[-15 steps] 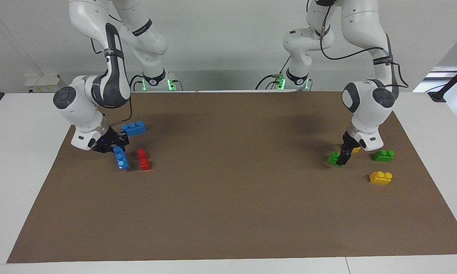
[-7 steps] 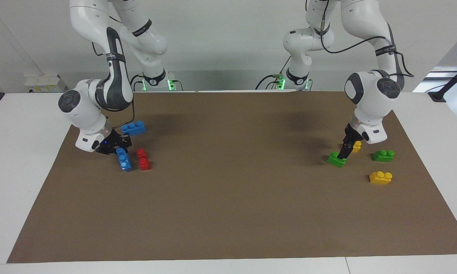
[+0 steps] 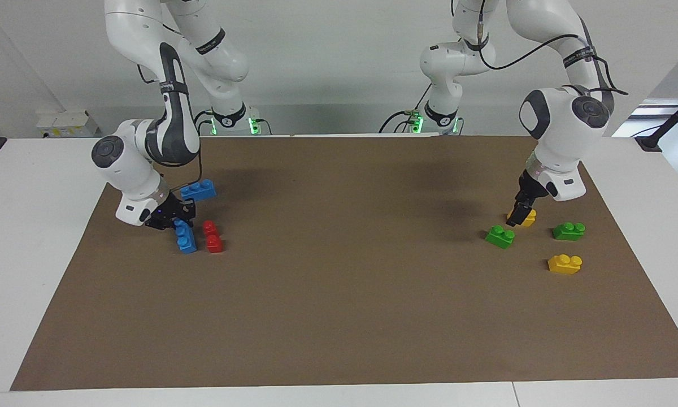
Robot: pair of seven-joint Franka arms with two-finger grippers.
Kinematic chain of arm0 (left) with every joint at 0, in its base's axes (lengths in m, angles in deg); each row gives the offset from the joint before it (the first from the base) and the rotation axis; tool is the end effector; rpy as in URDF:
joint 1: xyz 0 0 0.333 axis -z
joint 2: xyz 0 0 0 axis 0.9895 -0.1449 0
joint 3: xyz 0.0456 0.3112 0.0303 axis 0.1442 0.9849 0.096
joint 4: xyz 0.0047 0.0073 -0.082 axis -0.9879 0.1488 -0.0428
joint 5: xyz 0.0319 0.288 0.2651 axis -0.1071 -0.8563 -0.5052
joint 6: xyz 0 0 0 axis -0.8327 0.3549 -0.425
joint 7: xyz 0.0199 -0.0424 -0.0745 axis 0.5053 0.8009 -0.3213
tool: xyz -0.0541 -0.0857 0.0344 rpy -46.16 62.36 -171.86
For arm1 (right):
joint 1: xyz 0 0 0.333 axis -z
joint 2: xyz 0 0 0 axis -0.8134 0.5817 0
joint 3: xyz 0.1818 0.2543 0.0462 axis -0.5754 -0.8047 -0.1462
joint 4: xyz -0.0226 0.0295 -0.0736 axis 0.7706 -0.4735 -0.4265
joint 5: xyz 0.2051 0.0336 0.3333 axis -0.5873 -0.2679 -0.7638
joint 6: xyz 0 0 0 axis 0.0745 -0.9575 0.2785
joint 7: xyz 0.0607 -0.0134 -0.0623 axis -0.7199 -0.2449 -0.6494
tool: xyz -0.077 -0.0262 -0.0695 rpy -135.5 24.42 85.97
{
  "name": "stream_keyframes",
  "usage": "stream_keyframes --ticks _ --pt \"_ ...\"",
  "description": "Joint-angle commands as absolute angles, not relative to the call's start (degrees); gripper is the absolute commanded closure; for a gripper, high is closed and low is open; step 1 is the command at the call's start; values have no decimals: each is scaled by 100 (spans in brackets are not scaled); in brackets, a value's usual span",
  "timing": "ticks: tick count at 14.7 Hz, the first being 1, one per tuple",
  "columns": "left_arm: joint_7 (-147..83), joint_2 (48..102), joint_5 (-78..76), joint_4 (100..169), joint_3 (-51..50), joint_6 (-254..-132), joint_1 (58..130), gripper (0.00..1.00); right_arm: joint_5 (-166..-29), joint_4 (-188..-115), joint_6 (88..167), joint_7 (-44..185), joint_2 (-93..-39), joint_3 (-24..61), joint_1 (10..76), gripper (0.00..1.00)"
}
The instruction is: Remove green block with left arm and hold with right
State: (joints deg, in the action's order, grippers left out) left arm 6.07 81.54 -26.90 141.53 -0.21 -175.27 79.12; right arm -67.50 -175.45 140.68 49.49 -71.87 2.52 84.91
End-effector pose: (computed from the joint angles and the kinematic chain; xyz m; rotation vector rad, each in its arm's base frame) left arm 0.5629 -0.0008 0.4208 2.8034 1.4035 0.0237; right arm 0.5291 -0.0695 0.2978 -2.9882 -0.5562 0.1051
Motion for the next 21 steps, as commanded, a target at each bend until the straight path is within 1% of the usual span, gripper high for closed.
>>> stream_keyframes --ticks 1,4,7,14,19,21 --pt "520 8290 -2639 13983 -26 -17179 7921 0 -6639 -17601 14153 5078 -7201 190 8572 0" --pt "512 8439 -2639 13877 -26 -16976 7921 0 -6639 -17435 14004 5060 -7271 190 8555 0" --pt "511 8642 -2639 13877 -26 -16897 7982 0 -6639 -17145 13591 5060 -7377 181 8555 0" --pt "503 8958 -2613 13868 -26 -16836 8009 0 -6639 -17021 13239 5060 -7816 155 8546 0" --pt "503 9073 -2613 13842 -43 -16818 8009 0 -6647 -16608 12413 5104 -8150 128 8528 0" --pt "512 9064 -2613 13623 -105 -16713 8009 0 -6682 -16590 12246 5104 -8352 119 8520 0"
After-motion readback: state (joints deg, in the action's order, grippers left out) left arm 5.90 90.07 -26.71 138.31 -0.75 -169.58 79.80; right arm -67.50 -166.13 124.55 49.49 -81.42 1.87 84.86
